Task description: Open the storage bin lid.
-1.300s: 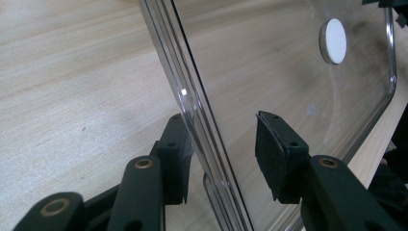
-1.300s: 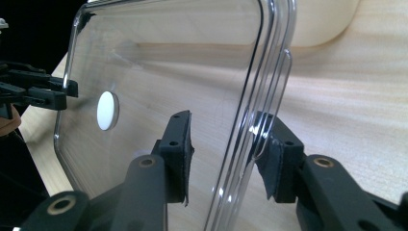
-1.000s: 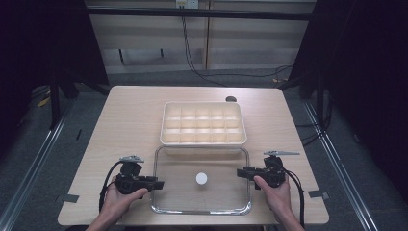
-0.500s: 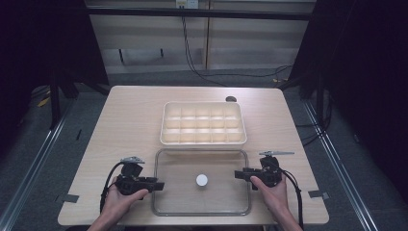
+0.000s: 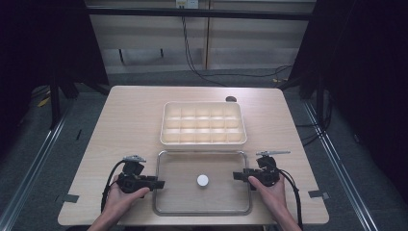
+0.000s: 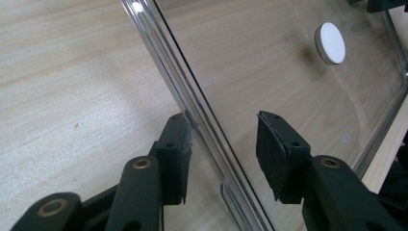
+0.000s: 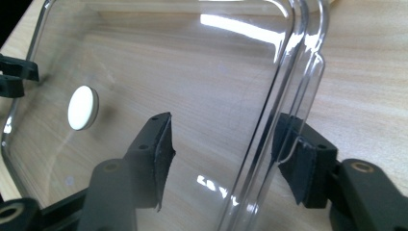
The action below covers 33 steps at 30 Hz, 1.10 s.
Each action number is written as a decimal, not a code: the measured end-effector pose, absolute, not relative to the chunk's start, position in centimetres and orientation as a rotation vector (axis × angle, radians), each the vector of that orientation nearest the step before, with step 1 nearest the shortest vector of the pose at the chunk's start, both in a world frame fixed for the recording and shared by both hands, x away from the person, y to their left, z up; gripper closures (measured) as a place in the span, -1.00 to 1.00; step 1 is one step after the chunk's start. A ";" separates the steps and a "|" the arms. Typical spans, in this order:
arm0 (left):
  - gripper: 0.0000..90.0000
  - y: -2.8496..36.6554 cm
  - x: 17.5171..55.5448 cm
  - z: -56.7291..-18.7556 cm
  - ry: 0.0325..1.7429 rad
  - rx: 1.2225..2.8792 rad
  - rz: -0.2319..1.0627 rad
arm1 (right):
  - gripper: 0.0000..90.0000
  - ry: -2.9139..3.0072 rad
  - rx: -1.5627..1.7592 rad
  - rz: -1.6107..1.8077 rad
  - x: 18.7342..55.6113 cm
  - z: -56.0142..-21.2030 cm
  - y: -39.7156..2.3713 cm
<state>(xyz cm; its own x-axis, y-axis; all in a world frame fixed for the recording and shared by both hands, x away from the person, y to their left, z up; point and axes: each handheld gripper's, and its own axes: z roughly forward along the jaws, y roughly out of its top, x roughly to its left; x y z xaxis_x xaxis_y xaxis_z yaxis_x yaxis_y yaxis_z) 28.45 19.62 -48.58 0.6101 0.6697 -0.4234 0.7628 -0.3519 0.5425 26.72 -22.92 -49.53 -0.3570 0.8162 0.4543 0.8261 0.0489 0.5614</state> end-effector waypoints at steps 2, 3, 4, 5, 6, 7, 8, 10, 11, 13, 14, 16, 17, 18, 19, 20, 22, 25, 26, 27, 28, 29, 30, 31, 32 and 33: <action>0.25 19.6 28.5 -48.6 1.123 2.108 -0.166 | -0.13 -2.270 -1.775 -1.226 26.7 -49.5 -22.9; 0.26 19.6 28.5 -48.6 1.123 2.114 -0.159 | -0.14 -2.268 -1.781 -1.225 26.7 -49.5 -22.9; 0.26 19.6 28.4 -48.7 1.128 2.119 -0.151 | -0.14 -2.261 -1.786 -1.224 26.7 -49.5 -22.9; 0.28 19.6 28.4 -48.7 1.130 2.130 -0.147 | -0.14 -2.262 -1.791 -1.221 26.7 -49.5 -22.9; 0.30 19.6 28.4 -48.9 1.133 2.122 -0.165 | -0.15 -2.267 -1.797 -1.219 26.7 -49.5 -23.0; 0.32 19.7 28.5 -48.9 1.135 2.115 -0.172 | -0.18 -2.265 -1.801 -1.213 26.7 -49.4 -23.0; 0.32 19.6 28.5 -48.9 1.130 2.121 -0.169 | -0.18 -2.260 -1.806 -1.208 26.6 -49.4 -23.0; 0.31 19.4 28.6 -48.9 1.126 2.125 -0.169 | -0.19 -2.269 -1.807 -1.200 26.6 -49.3 -23.1; 0.31 19.4 28.6 -48.9 1.122 2.124 -0.165 | -0.19 -2.286 -1.814 -1.190 26.6 -49.3 -23.1; 0.31 19.4 28.5 -48.9 1.119 2.134 -0.158 | -0.20 -2.297 -1.826 -1.170 26.5 -49.2 -23.1; 0.30 19.3 28.4 -48.9 1.124 2.131 -0.154 | -0.20 -2.299 -1.829 -1.165 26.4 -49.1 -23.2; 0.28 19.2 28.4 -48.9 1.119 2.128 -0.163 | -0.26 -2.387 -1.886 -1.082 26.4 -48.8 -23.0; 0.24 19.3 28.4 -48.9 1.127 2.123 -0.170 | -0.25 -2.394 -1.874 -1.088 26.4 -48.6 -23.1; 0.25 19.2 28.4 -48.9 1.119 2.131 -0.154 | -0.24 -2.347 -1.851 -1.143 26.4 -48.4 -23.3; 0.25 19.3 28.4 -48.8 1.119 2.132 -0.162 | -0.22 -2.319 -1.837 -1.176 26.4 -48.3 -23.5; 0.24 19.2 28.4 -48.8 1.119 2.132 -0.159 | -0.22 -2.319 -1.836 -1.189 26.4 -48.3 -23.5; 0.23 19.3 28.4 -48.8 1.118 2.140 -0.148 | -0.22 -2.336 -1.834 -1.180 26.4 -48.3 -23.5; 0.22 19.6 28.3 -48.4 1.115 2.125 -0.120 | -0.22 -2.328 -1.821 -1.196 26.3 -48.4 -23.5; 0.22 19.9 28.5 -48.2 1.114 2.121 -0.121 | -0.22 -2.330 -1.794 -1.236 26.3 -48.2 -23.7; 0.21 20.0 28.5 -48.2 1.123 2.116 -0.116 | -0.22 -2.318 -1.794 -1.249 26.3 -48.1 -23.7; 0.20 20.1 28.6 -48.1 1.124 2.116 -0.117 | -0.22 -2.320 -1.796 -1.262 26.3 -48.0 -23.9; 0.19 20.1 28.6 -48.1 1.124 2.116 -0.117 | -0.21 -2.317 -1.800 -1.268 26.3 -47.8 -24.0; 0.16 20.2 28.6 -47.9 1.119 2.103 -0.122 | -0.21 -2.313 -1.797 -1.281 26.3 -47.7 -24.1; 0.13 20.2 28.6 -47.9 1.119 2.103 -0.122 | -0.21 -2.308 -1.795 -1.295 26.3 -47.5 -24.3; 0.10 20.4 28.7 -47.6 1.105 2.114 -0.112 | -0.21 -2.307 -1.789 -1.312 26.3 -47.4 -24.5; 0.07 20.4 28.7 -47.6 1.105 2.114 -0.112 | -0.20 -2.308 -1.784 -1.319 26.3 -47.2 -24.7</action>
